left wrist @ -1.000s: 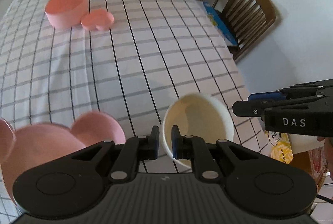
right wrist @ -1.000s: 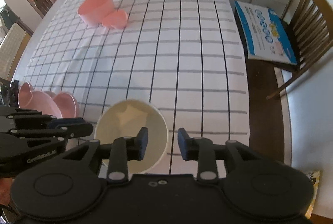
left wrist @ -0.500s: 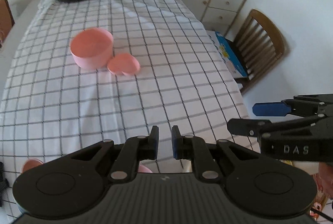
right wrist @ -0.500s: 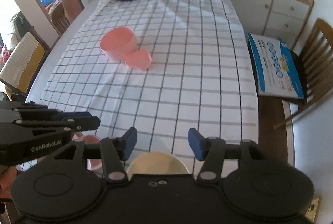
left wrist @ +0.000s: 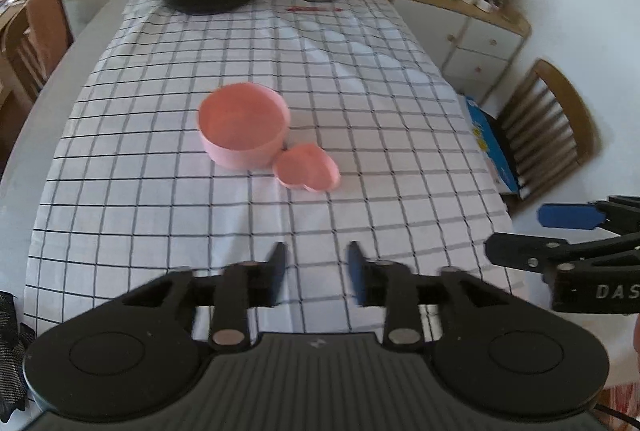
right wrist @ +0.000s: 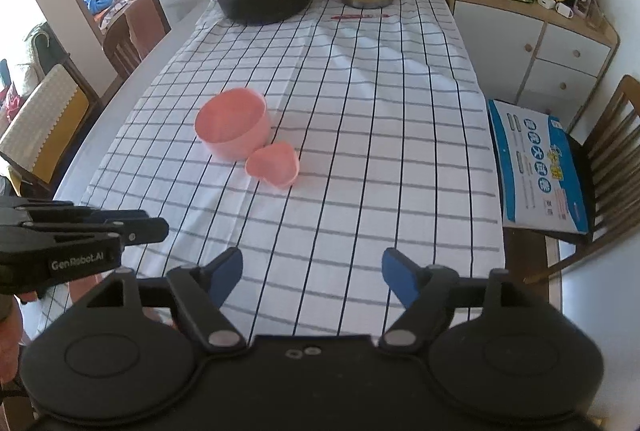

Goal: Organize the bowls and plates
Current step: 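Move both grippers to the pink bowl rim and close on it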

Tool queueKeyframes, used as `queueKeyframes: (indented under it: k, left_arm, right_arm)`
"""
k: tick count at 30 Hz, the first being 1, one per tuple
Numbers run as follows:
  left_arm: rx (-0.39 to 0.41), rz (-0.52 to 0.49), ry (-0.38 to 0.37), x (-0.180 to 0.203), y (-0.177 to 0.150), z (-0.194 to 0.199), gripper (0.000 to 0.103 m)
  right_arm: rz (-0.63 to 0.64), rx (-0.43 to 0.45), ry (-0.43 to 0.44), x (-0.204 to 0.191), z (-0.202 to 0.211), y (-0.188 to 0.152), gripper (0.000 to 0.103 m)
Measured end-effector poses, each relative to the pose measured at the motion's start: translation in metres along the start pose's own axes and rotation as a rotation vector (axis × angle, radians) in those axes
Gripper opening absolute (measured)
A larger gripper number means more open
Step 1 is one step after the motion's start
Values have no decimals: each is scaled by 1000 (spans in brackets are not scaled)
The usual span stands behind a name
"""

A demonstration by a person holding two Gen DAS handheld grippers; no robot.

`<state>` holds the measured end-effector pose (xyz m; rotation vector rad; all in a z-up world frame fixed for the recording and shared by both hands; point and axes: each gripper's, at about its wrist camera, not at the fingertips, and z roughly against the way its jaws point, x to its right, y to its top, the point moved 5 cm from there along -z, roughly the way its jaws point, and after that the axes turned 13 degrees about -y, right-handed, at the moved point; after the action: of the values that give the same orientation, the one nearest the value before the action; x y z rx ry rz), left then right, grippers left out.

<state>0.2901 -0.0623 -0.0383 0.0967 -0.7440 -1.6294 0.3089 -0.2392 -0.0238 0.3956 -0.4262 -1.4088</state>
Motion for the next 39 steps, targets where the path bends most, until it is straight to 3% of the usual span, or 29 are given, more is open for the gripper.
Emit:
queueKeyframes:
  k: [3,5,7,9,15,30,39]
  left_arm:
    - [13,31,11,-11,10,-5,64]
    - [21,40,29,-18,16,-8,70]
    - [29,37,48,-24,25,-12,70]
    - [31,42,76,-31,34,-18,70]
    - [42,86,120,-53,65,-36,70]
    - [-21,171,216,-107,106,-95,70]
    - [-20,221,257,-133,117,-117,70]
  right_arm:
    - [2,1,1,0,-10,12,80]
    - [-1,-4,5,0,-17,20,82]
    - [-8,-10,9,-1,-26,30,85]
    - [-23,-11,-5,-1,-35,41,95]
    - [-50,-39,8,-6,-62,77,96]
    - [-8,-103,-21,-46,-144,131,92]
    - [17,-166,6,-73,-186,142,82]
